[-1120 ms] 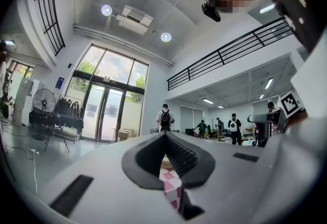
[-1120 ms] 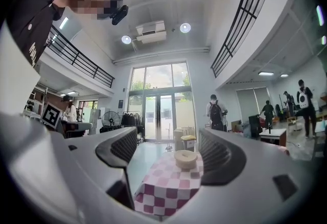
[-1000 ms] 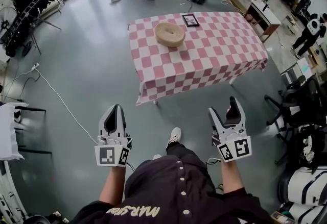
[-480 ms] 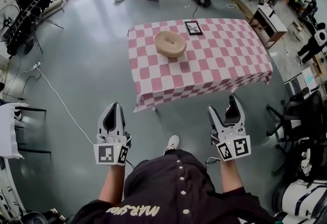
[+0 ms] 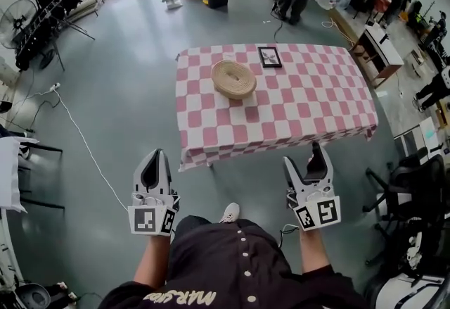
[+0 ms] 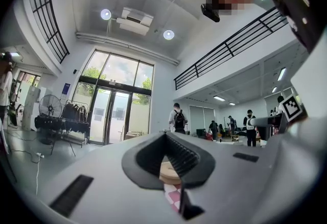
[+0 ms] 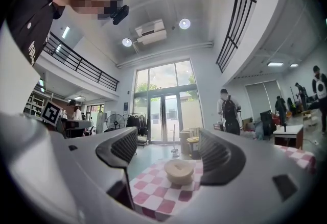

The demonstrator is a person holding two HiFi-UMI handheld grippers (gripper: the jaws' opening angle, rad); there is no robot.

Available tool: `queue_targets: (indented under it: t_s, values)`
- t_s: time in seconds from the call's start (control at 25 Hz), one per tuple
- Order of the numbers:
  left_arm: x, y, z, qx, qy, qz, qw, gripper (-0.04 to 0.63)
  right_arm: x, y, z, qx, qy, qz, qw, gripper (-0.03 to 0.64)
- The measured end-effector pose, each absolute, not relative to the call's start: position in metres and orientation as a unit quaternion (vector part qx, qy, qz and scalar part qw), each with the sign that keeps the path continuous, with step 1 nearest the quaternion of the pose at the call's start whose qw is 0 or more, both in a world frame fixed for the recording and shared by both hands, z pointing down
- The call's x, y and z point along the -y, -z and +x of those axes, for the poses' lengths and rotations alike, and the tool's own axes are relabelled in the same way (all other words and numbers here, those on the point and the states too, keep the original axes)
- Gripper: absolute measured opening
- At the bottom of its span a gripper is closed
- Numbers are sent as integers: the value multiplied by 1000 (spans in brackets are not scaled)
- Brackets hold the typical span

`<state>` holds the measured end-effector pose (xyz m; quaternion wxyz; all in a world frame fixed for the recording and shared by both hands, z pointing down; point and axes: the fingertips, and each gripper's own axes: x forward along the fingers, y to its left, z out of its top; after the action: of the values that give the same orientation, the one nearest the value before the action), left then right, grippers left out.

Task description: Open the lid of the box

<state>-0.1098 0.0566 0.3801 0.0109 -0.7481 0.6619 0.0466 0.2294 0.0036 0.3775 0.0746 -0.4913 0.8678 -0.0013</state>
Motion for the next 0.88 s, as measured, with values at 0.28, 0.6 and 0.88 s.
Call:
queue_targets:
  t_s: [0.28,0.6,0.88]
  values:
    - [-53,-384,-111,-675,-36,-737,3,9,13,-382,229,-871,16,-484,79,356]
    - [-27,-392,-117,-673,-43,-738,-10,9,35,-391,223,-872,20,-484,70,356]
    - [14,-387,-130,-663,-52,-746,-2,9,64,-384,213,-866,10,-495,66,356]
